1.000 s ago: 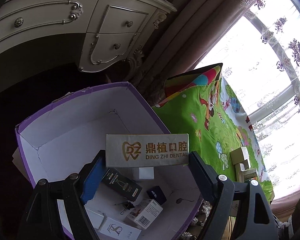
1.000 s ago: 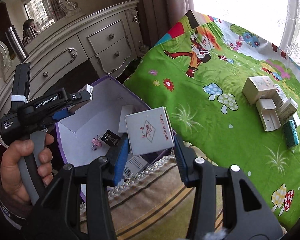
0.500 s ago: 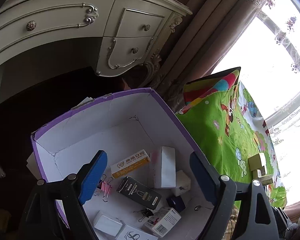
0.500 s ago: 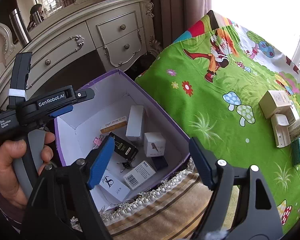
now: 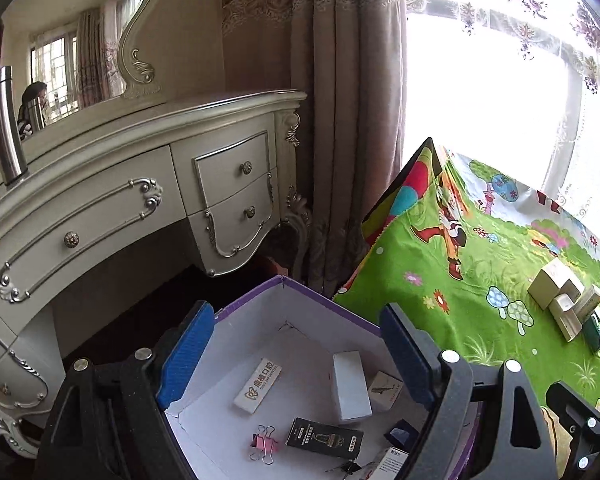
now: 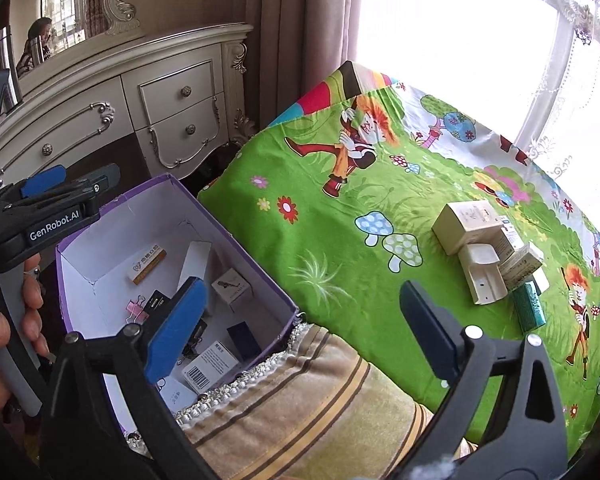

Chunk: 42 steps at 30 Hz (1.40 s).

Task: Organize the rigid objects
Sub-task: 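Release both boxes into the purple box and return both grippers to the table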

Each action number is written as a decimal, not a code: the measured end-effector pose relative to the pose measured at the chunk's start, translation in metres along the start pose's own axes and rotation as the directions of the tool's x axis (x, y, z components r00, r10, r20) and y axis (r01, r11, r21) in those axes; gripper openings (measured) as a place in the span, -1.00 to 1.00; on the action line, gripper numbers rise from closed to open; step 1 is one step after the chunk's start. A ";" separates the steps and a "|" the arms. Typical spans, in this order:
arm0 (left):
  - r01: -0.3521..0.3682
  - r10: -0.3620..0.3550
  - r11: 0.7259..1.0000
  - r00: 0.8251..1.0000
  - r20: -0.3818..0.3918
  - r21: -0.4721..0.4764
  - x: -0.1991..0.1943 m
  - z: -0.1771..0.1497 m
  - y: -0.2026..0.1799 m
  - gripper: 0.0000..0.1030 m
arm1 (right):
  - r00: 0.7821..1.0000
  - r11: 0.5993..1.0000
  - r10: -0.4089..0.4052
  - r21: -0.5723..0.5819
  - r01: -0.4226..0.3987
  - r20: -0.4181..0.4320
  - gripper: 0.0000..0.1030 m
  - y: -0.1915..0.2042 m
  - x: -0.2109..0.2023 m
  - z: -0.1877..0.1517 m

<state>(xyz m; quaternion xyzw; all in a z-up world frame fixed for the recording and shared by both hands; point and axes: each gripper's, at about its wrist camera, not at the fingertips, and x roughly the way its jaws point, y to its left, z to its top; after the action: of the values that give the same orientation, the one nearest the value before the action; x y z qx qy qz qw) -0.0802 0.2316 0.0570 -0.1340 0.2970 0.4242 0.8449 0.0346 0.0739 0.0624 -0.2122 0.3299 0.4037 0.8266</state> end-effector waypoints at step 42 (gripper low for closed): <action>0.541 -0.498 0.841 0.782 -0.375 0.013 0.038 -0.004 -0.265 0.66 | 0.968 0.905 -0.208 0.348 0.244 -0.138 0.80 -0.283 0.037 -0.075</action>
<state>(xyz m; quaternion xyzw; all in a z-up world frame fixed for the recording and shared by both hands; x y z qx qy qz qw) 0.1464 0.0939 0.0234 -0.2345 0.4218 0.1245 0.8670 0.2518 -0.1176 0.0080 -0.1122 0.4119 0.2266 0.8754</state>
